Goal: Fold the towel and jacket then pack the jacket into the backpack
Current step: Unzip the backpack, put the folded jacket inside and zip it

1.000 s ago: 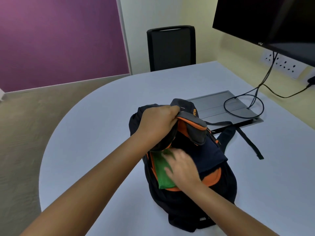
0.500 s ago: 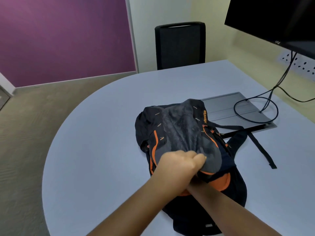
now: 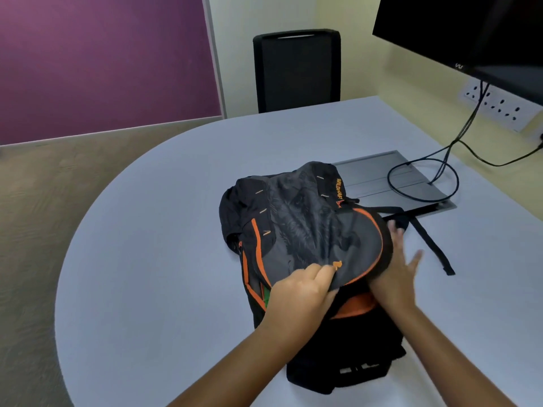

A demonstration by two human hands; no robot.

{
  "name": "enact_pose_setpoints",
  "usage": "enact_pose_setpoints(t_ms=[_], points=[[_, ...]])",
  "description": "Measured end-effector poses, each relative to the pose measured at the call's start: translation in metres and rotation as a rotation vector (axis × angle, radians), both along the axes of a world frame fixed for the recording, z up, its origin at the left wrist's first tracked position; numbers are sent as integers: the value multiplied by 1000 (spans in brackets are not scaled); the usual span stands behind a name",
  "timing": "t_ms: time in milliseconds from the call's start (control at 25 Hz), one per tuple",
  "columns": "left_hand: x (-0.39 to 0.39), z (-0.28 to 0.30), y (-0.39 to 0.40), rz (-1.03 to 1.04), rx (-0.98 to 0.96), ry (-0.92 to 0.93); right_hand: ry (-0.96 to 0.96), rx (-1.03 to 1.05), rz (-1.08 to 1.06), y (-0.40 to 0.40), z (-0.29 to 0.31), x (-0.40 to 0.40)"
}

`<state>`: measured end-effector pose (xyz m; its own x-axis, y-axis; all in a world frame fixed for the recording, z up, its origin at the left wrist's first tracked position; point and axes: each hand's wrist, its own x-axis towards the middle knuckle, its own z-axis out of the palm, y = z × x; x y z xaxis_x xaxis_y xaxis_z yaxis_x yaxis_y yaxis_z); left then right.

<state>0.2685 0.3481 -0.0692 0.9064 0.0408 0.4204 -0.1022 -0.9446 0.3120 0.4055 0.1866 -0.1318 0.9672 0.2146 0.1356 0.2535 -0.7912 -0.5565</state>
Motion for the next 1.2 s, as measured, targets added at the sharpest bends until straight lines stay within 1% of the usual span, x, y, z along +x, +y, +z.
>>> enact_pose_setpoints(t_ms=[40, 80, 120, 160, 200, 280, 320, 360, 400, 480, 520, 560, 600, 640, 720, 760, 800, 840, 920, 960, 1000, 1080, 1120, 1160, 1200], points=[[-2, -6, -5, -8, -19, 75, -37, 41, -43, -13, 14, 10], [-3, -13, -9, -47, -57, 158, -24, 130, -156, -30, 26, 25], [-4, -17, -11, -82, -114, 282, 43, 207, -226, -44, 34, 36], [-8, -23, -11, -142, -186, 388, 139, 274, -242, -51, 43, 40], [-12, -29, -10, -192, -232, 437, 284, 294, -212, -53, 44, 39], [-21, -38, -3, -198, -307, 391, 668, 436, -120, -43, 44, 26], [-23, -44, 5, -152, -349, 338, 855, 531, -64, -36, 43, 16], [-24, -48, 14, -80, -386, 298, 984, 616, 2, -29, 43, 5], [-25, -54, 25, 14, -406, 264, 1056, 696, 48, -25, 42, -4], [-24, -63, 49, 246, -460, 246, 1119, 926, 75, -19, 40, -13], [-23, -67, 60, 349, -490, 271, 1149, 1021, 65, -19, 37, -16], [-23, -73, 68, 423, -522, 297, 1176, 1053, 44, -19, 34, -17], [-23, -79, 73, 474, -577, 328, 1189, 990, 24, -19, 30, -18], [-22, -84, 74, 507, -651, 348, 1165, 792, 23, -17, 25, -19], [-19, -88, 70, 537, -746, 349, 1015, 310, 17, -17, 14, -17], [-18, -88, 67, 539, -750, 333, 911, 142, 15, -17, 11, -11], [-16, -87, 64, 533, -733, 316, 802, 36, 13, -19, 12, -4], [-14, -85, 61, 528, -703, 311, 696, -22, 4, -20, 17, 5], [-11, -79, 55, 507, -607, 296, 530, -40, -33, -25, 27, 25], [-11, -75, 49, 461, -538, 251, 456, -37, -47, -25, 29, 36], [-12, -70, 41, 370, -447, 181, 391, -47, -54, -25, 29, 47], [-13, -66, 13, 77, -184, 43, 307, -66, -45, -19, 25, 71], [-14, -67, -3, -74, -9, 25, 283, -61, -28, -15, 21, 84], [-13, -69, -18, -176, 158, 56, 264, -44, -5, -9, 18, 97], [-9, -71, -28, -220, 268, 111, 252, -22, 16, -3, 14, 110]])
